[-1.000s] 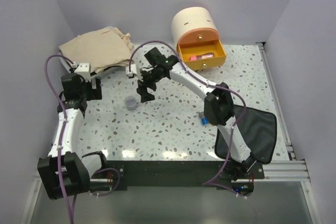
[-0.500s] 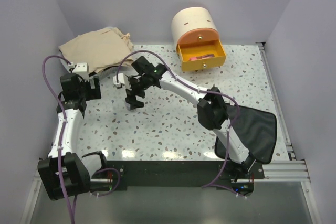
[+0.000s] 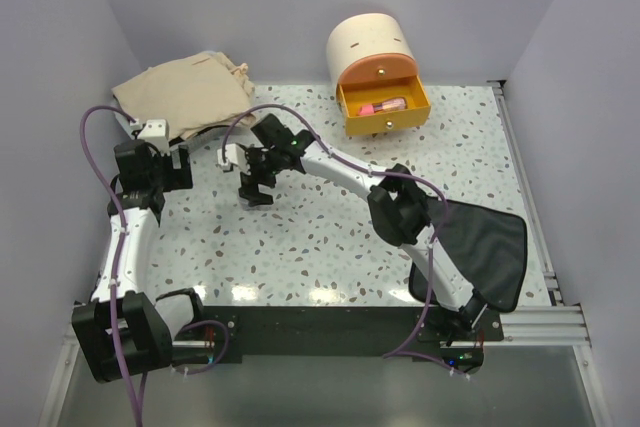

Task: Sort the stationery into containers
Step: Pick up the stationery from the center of the board, then place the stationery in the drawer.

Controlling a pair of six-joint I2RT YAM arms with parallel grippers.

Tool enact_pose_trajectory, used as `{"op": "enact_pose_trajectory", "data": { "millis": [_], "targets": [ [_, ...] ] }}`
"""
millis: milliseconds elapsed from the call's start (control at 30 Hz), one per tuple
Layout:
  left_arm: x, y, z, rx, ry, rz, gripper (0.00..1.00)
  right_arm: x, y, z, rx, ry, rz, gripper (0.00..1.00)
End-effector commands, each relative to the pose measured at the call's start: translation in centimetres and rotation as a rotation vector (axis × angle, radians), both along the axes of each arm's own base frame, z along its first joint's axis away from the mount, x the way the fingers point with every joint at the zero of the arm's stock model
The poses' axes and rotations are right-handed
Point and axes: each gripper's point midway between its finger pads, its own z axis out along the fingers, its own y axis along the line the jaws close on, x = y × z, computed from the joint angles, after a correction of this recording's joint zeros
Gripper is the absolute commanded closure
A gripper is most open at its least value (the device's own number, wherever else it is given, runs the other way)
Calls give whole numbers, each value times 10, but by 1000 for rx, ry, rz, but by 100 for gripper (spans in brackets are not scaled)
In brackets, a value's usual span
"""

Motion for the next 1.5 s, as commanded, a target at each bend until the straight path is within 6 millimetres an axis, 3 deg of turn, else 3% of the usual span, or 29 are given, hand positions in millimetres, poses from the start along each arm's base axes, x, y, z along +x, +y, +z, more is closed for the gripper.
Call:
{"op": "enact_pose_trajectory", "data": {
  "millis": [0, 200, 300, 367, 400, 467, 500, 600, 667, 700, 767, 800, 900, 933, 967, 1100, 1200, 1333, 1467],
  "targets": [
    [3, 1, 6, -13, -25, 4, 0, 7, 6, -8, 20, -27, -7, 1],
    [4, 0, 4, -12, -18, -3, 0, 5, 9, -16, 28, -6, -9, 2],
    [5, 0, 3, -17, -14, -3, 0, 5, 12, -15, 41, -2, -1, 11],
    [5, -1, 1, -24, -11, -4, 0, 1, 13, -14, 54, 10, 23, 24],
    [5, -1, 1, -25, -10, -6, 0, -1, 13, -12, 54, 17, 37, 39],
    [5, -2, 1, -27, -7, -7, 0, -4, 14, -6, 61, 25, 54, 54],
    [6, -1, 3, -24, -8, -8, 0, -4, 12, 1, 64, 38, 56, 68],
    [9, -1, 6, -23, -15, -14, 0, 2, 4, 30, 63, 45, 35, 88],
    [13, -3, 9, -28, -33, -33, 1, 13, -8, 55, 67, 30, 4, 92],
    [16, -5, 12, -30, -45, -47, 2, 17, -15, 84, 85, 2, -14, 93],
    [26, -10, 19, -38, -88, -86, 3, 39, -35, 120, 115, -64, -87, 94],
    [29, -12, 19, -43, -97, -99, 4, 44, -46, 156, 163, -123, -114, 94],
    [46, -17, 28, -66, -156, -140, 12, 87, -94, 198, 188, -242, -262, 94],
    [52, -23, 23, -102, -152, -163, 13, 92, -108, 219, 203, -288, -293, 94],
    [58, -24, 26, -115, -166, -170, 14, 103, -122, 226, 186, -330, -334, 95],
    [86, -31, 42, -197, -194, -196, 15, 140, -192, 243, 128, -378, -481, 100],
    [105, -40, 48, -197, -203, -229, 16, 160, -230, 253, 127, -384, -591, 100],
    [128, -60, 47, -164, -177, -304, 15, 171, -258, 250, 102, -414, -649, 100],
    [144, -76, 56, -154, -183, -339, 15, 177, -272, 221, 48, -393, -668, 100]
  ]
}}
